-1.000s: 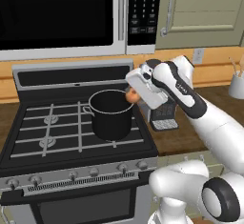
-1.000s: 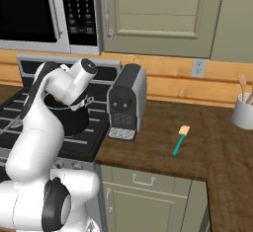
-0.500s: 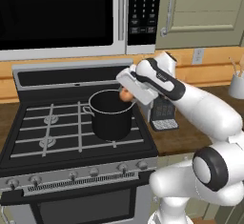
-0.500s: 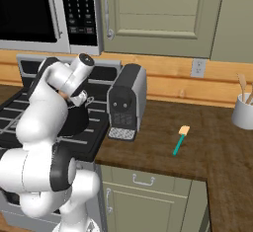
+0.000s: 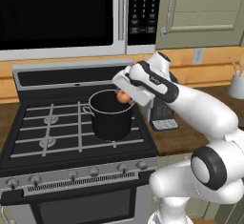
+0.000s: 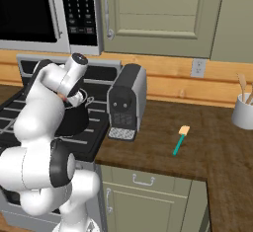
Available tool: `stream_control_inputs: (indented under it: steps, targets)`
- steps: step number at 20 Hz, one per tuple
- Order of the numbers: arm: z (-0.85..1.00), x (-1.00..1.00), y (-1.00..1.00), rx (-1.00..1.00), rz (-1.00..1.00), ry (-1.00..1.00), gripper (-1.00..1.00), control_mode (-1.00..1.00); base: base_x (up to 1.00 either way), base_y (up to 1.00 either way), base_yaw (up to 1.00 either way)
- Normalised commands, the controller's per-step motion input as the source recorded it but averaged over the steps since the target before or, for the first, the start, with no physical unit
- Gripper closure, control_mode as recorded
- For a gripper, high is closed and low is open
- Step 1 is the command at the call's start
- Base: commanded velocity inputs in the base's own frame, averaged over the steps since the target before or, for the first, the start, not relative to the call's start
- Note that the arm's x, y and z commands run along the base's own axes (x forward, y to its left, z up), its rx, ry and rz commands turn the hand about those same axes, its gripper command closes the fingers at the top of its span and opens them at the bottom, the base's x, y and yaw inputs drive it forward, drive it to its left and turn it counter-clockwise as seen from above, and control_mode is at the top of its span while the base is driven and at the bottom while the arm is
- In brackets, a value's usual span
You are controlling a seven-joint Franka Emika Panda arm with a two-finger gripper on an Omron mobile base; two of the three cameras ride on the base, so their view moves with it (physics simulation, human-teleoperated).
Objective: Put the eggplant and onion in the pot. Retrieve the spatula and lightly stir the vegetables in the pot.
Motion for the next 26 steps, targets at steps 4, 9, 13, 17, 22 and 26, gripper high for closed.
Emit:
stream_control_inputs:
  steps: [4, 9, 13, 17, 22, 26]
  targets:
    - [0.00, 0.00, 0.01, 0.00, -0.03, -0.01, -1.00, -1.00, 0.00, 0.00, 0.00]
    - [0.10, -0.10, 0.00, 0.00, 0.00, -0.01, -1.00, -1.00, 0.00, 0.00, 0.00]
    - [0.53, -0.80, -0.27, 0.03, 0.00, -0.04, -1.00, -1.00, 0.00, 0.00, 0.00]
    - [0.39, -1.00, -0.47, 0.00, 0.00, -0.01, -1.00, -1.00, 0.00, 0.00, 0.00]
    - [0.02, -0.72, -0.84, -0.05, 0.00, 0.01, -1.00, -1.00, 0.00, 0.00, 0.00]
    - [0.00, -0.32, -1.00, -0.20, 0.09, 0.00, -1.00, -1.00, 0.00, 0.00, 0.00]
